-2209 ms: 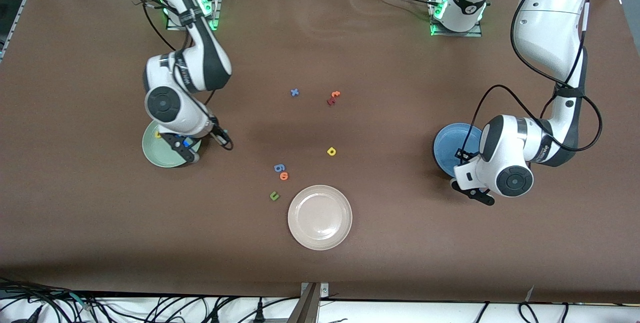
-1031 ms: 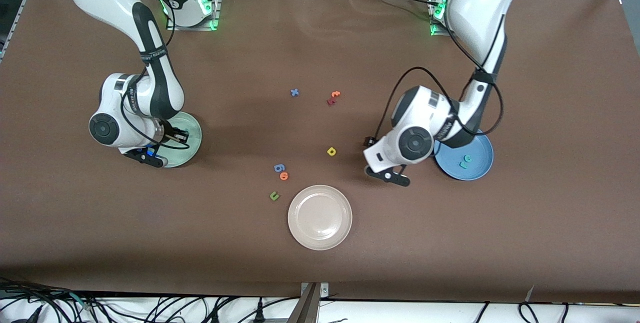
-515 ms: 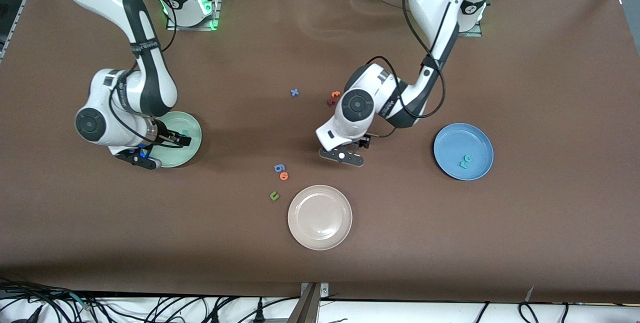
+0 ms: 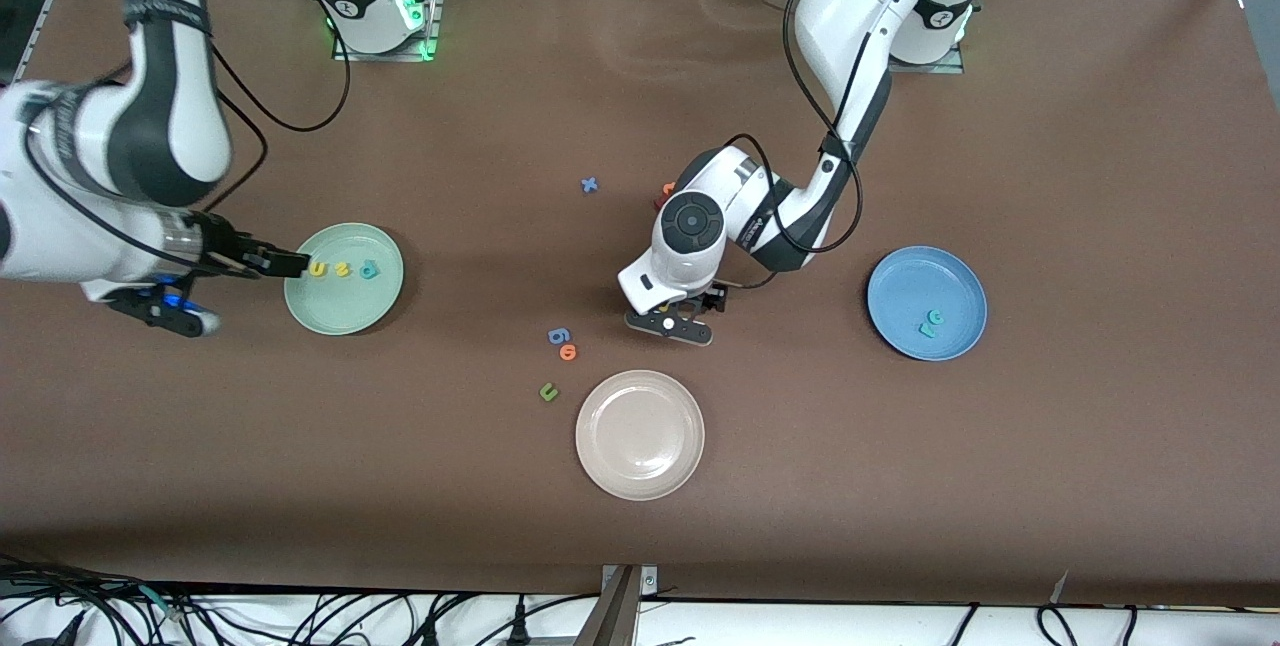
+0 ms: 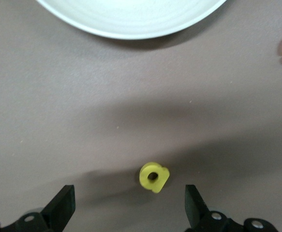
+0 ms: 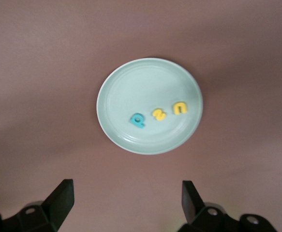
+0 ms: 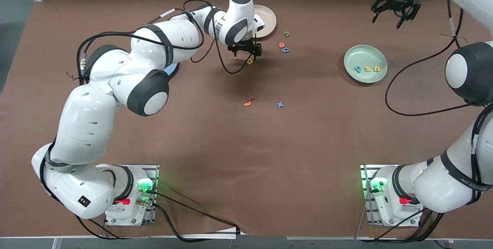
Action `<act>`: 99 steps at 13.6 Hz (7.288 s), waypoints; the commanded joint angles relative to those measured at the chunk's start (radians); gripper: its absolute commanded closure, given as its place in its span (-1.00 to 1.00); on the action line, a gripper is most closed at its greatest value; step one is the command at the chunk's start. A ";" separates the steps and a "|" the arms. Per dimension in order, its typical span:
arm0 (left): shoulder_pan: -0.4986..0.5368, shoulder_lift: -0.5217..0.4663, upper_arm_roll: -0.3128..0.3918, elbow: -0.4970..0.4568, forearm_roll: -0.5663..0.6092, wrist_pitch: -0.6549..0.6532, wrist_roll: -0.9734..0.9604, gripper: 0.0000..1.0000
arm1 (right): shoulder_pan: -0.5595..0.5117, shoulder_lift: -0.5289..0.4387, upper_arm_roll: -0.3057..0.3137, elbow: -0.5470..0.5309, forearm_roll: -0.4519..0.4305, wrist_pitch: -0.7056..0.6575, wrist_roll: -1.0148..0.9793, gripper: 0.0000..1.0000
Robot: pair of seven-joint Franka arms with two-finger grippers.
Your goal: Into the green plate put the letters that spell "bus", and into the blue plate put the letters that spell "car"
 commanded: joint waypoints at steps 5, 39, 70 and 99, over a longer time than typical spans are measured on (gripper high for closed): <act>-0.021 0.066 0.008 0.074 0.023 -0.012 -0.020 -0.99 | -0.002 -0.003 -0.053 0.265 -0.038 -0.195 -0.067 -0.99; -0.038 0.074 0.048 0.105 0.024 -0.056 -0.070 0.71 | -0.370 -0.112 0.448 0.165 -0.247 -0.096 -0.147 -0.99; 0.519 -0.093 0.049 0.057 0.213 -0.641 0.589 -1.00 | -0.373 -0.109 0.447 0.166 -0.245 -0.088 -0.147 -1.00; 0.660 -0.914 0.061 -0.310 0.090 -0.694 0.580 -1.00 | -0.375 -0.109 0.445 0.166 -0.241 -0.088 -0.147 -1.00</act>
